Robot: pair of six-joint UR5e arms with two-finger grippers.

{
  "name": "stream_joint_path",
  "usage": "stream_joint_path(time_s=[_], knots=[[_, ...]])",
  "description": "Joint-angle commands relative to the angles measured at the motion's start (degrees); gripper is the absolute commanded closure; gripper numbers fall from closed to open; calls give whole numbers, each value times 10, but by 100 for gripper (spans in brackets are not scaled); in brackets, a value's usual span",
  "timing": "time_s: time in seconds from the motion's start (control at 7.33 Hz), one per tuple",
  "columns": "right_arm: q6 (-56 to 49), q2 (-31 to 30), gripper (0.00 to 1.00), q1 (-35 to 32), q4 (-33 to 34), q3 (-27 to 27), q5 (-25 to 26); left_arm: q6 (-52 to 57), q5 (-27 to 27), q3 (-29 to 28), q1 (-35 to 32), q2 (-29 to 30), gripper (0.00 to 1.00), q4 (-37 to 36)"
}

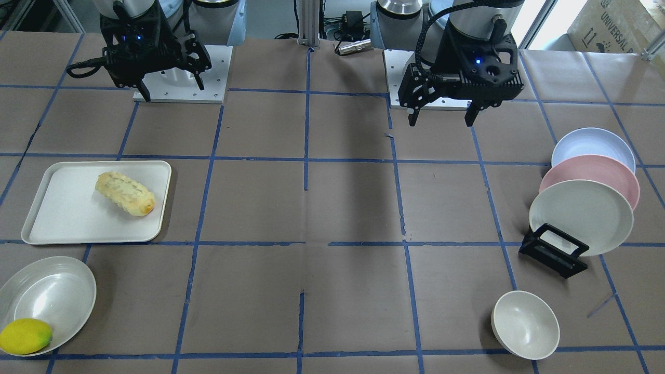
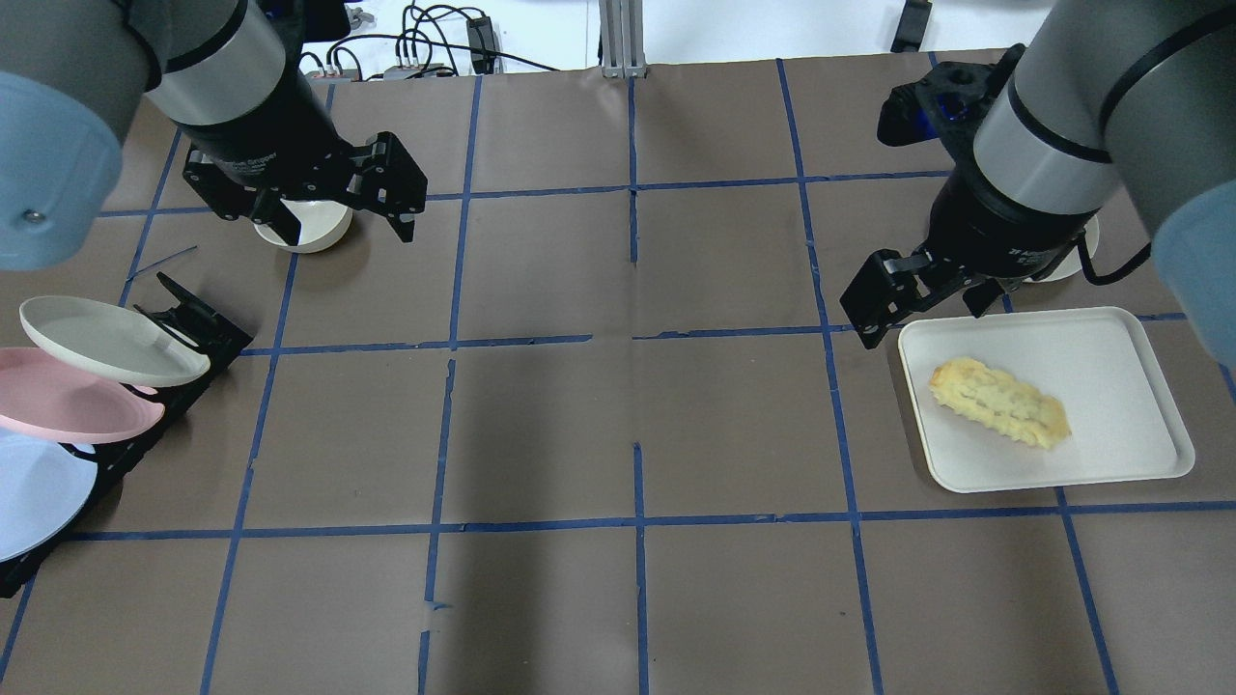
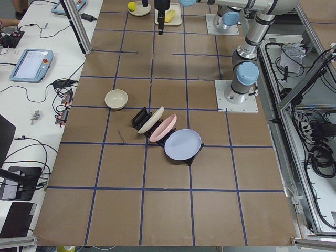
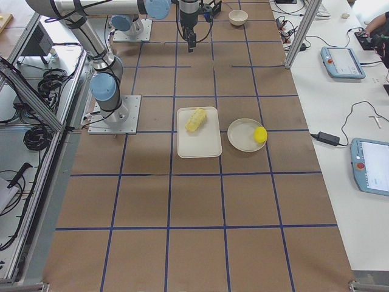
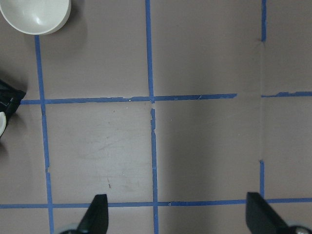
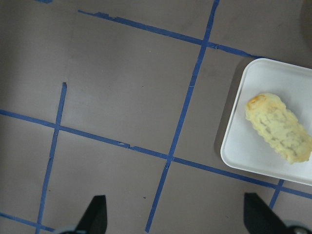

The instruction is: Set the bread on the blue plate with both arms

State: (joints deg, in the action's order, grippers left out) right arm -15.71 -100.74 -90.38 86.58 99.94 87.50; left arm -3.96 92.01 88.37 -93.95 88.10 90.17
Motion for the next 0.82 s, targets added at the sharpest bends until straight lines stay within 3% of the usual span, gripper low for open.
stream_joint_path(time_s=[0.0,0.14,0.41,0.55,0.68], knots=[[-9,-2,0,5,0,5,0,-1,4,10,3,-17,0,1],[-8,-2,0,4,-1,4,0,18,8,24,23,-18,0,-7],[-2,-18,0,6,-49,4,9,190,-9,60,197,-17,0,-5],[-1,-16,0,6,-48,-3,1,260,-58,65,280,-14,0,3],[-2,-15,0,6,-48,-4,0,335,-61,59,345,-4,0,31]])
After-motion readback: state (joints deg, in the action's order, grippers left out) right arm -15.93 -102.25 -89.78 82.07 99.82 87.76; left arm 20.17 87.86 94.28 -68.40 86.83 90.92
